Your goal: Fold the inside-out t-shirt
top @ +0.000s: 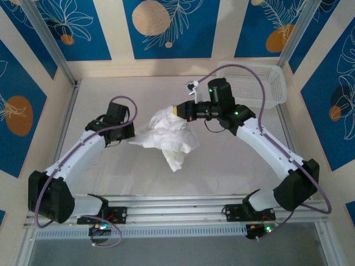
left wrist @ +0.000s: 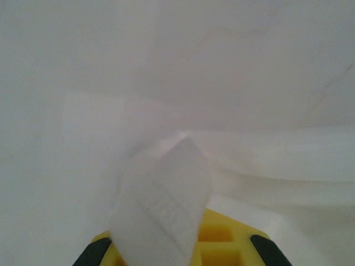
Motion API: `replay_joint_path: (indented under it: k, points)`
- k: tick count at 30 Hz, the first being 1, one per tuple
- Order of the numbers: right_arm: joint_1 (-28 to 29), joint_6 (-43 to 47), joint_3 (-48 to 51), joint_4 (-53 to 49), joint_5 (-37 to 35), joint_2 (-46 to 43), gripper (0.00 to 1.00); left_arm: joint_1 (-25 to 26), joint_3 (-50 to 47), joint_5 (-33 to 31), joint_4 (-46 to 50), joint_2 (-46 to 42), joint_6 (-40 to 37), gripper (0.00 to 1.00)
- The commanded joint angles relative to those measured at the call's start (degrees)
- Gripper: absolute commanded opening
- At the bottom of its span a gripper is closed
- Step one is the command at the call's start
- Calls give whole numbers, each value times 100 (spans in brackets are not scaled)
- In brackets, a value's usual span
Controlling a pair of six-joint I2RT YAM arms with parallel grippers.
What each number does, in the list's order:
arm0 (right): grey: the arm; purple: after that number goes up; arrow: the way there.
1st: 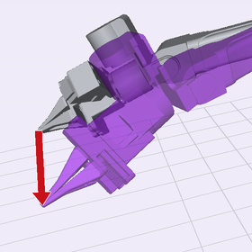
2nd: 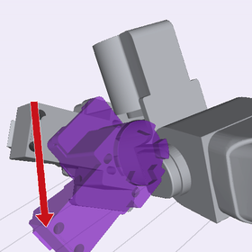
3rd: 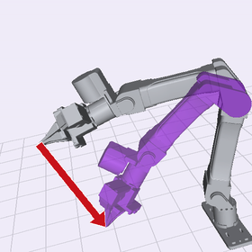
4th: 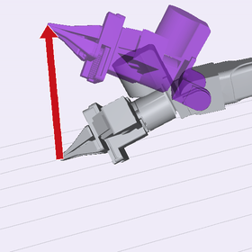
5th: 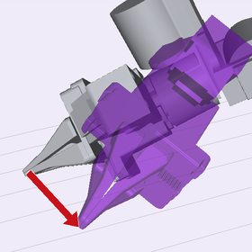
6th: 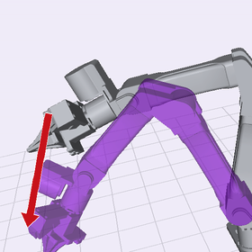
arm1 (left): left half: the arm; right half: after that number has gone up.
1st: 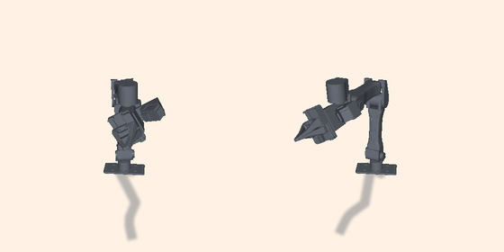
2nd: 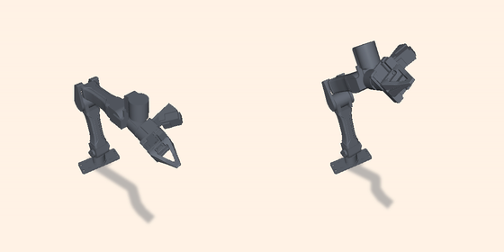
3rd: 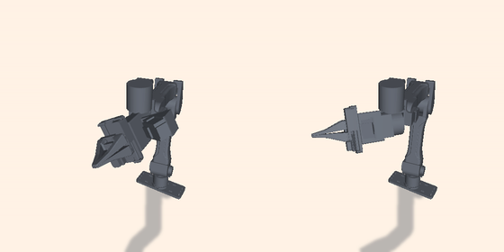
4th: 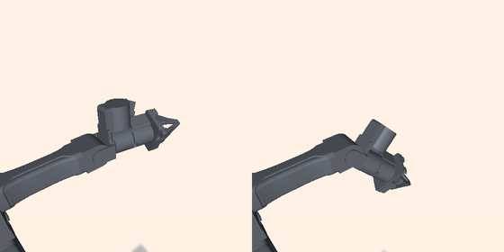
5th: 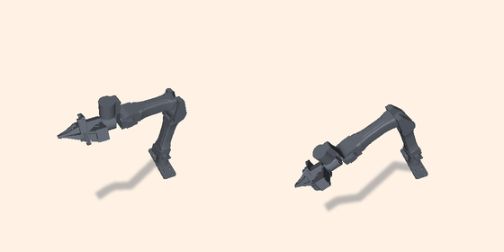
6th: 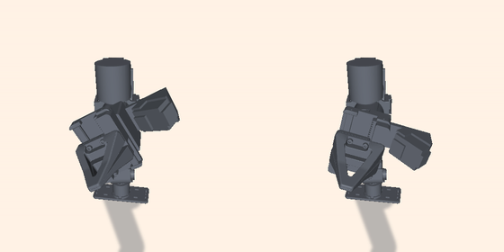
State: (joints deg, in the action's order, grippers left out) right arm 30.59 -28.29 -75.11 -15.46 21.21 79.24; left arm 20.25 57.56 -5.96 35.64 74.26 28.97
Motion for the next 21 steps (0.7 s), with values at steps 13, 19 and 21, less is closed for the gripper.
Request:
replay_joint_path:
  k: [13,19,21]
  points:
    - [-55,-655,-99,1553,79,238,0,241,1469,4207,-1637,-217,1561,73]
    - [-65,-986,-269,1618,-95,277,0,682,1438,4199,-1784,562,1357,59]
    - [-163,-1102,-352,1556,-119,254,0,648,1234,3696,-1467,618,1339,16]
